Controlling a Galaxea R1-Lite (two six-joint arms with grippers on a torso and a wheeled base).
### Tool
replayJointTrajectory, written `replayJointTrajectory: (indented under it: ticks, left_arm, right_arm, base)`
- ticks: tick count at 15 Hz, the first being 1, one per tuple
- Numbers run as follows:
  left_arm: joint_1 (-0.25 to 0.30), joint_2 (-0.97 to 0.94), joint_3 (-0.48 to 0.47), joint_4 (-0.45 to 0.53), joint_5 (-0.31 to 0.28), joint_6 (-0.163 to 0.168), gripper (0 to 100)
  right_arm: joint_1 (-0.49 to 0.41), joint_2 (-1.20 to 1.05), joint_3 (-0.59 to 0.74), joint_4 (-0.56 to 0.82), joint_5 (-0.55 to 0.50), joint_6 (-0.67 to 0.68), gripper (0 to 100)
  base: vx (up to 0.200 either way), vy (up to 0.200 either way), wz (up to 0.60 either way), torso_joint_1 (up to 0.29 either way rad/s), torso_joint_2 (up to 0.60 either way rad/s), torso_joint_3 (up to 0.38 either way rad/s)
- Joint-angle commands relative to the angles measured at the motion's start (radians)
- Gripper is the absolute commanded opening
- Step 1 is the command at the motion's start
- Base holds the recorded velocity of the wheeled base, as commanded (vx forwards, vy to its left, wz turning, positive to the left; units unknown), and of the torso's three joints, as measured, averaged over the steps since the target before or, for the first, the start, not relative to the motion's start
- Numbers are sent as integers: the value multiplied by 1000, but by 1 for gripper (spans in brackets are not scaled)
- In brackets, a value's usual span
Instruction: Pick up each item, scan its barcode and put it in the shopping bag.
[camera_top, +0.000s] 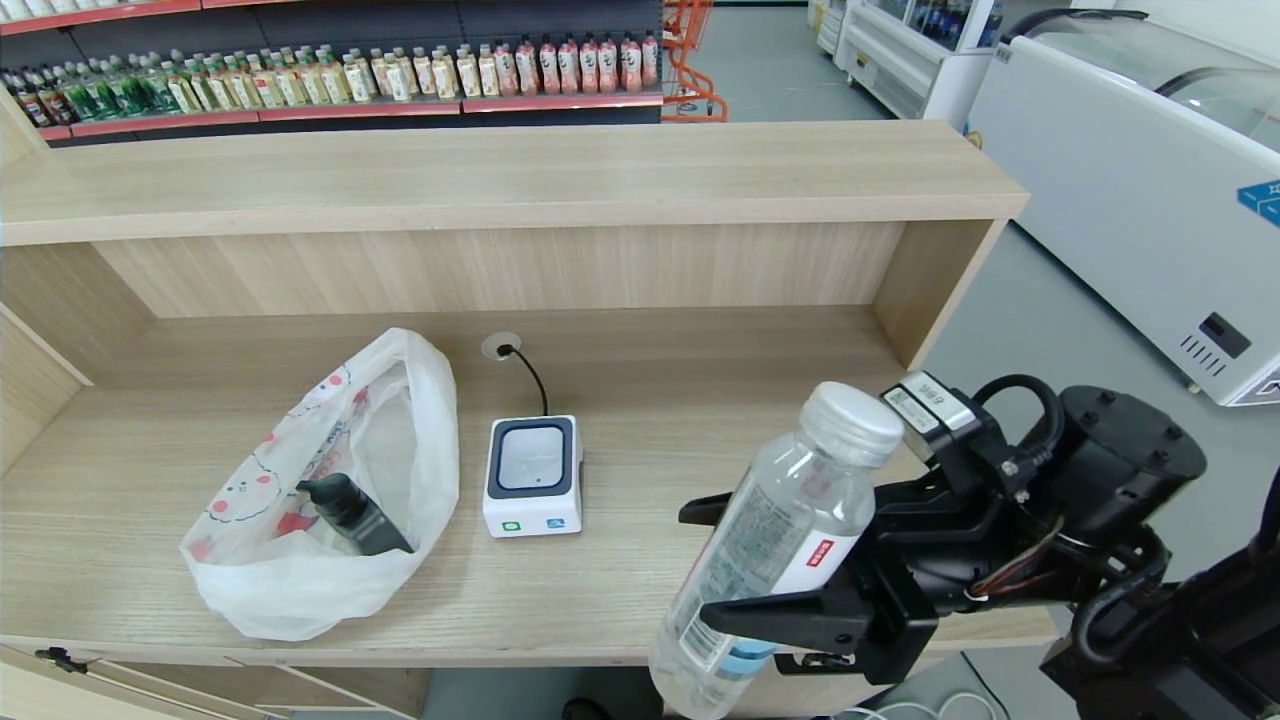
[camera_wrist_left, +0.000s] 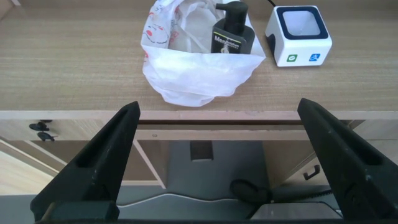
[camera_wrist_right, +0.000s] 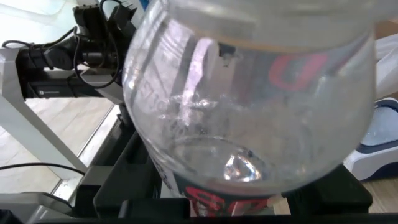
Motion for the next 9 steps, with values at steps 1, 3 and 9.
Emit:
replayJointTrajectory:
  ticks: [1,3,9]
  left_arm:
    - [0,0,0,0,0,-1,100]
    - [0,0,0,0,0,-1,100]
    - [0,0,0,0,0,-1,100]
  right_arm:
    - [4,35,-3,-1,1,0,0]
    - [17,55,-5,-1,1,0,0]
    - [15,77,-18,-1,1,34,0]
  base:
    - [0,0,0,0,0,0]
    - [0,0,0,0,0,0]
    - [0,0,0,0,0,0]
